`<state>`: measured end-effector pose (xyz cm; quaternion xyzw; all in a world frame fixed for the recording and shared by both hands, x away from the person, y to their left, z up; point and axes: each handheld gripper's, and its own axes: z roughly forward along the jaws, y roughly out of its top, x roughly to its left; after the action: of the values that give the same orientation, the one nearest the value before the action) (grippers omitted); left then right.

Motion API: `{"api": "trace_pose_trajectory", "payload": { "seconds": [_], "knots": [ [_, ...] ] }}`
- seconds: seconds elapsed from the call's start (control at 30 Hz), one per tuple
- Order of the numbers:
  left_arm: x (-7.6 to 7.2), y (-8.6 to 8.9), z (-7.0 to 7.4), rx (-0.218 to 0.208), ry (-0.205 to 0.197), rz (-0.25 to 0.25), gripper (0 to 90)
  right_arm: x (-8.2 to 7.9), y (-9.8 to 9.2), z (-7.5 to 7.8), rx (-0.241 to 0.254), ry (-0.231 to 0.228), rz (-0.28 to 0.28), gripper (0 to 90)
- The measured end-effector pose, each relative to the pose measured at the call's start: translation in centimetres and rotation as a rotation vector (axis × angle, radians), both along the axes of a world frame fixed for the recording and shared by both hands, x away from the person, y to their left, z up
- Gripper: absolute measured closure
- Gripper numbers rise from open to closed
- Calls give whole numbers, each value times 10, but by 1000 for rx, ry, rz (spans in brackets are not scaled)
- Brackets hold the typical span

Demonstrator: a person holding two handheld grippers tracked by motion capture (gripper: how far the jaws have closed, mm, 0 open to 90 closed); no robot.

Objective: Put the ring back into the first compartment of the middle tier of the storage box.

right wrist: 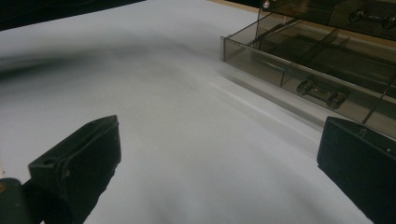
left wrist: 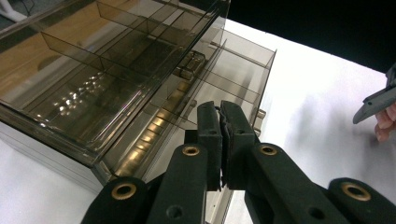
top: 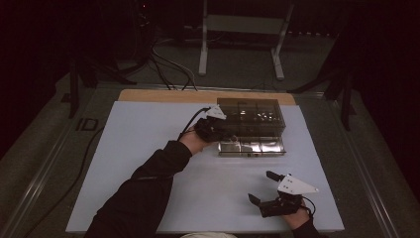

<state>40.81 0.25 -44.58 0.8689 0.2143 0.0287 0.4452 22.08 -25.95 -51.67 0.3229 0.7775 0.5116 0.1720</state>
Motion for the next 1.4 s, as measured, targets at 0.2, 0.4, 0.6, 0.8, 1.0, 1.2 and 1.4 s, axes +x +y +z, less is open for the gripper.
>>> {"api": "trace_pose_trajectory", "payload": {
  "seconds": [0.2, 0.4, 0.6, 0.8, 1.0, 1.2, 1.4],
  "knots": [
    [2, -5, -5, 13, -1, 12, 899, 0, 0, 0, -1, 1, 1, 0],
    [4, -9, -9, 18, -8, 14, 898, -1, 0, 0, -2, 4, 3, 0],
    [6, -13, -8, 3, -4, 17, 886, -1, 0, 0, -2, 4, 6, 0],
    [3, -14, -5, -25, 1, -10, 570, 0, 0, 0, -4, 3, 9, 0],
    [-1, -11, 1, -42, -7, -9, 459, -1, 1, 0, -6, 5, 10, 0],
    [-5, -9, 6, -47, -7, -13, 396, -1, 1, 0, -6, 5, 10, 0],
    [-8, -7, 12, -53, -11, 4, 288, -1, 1, 0, -7, 4, 11, 0]
  ]
}}
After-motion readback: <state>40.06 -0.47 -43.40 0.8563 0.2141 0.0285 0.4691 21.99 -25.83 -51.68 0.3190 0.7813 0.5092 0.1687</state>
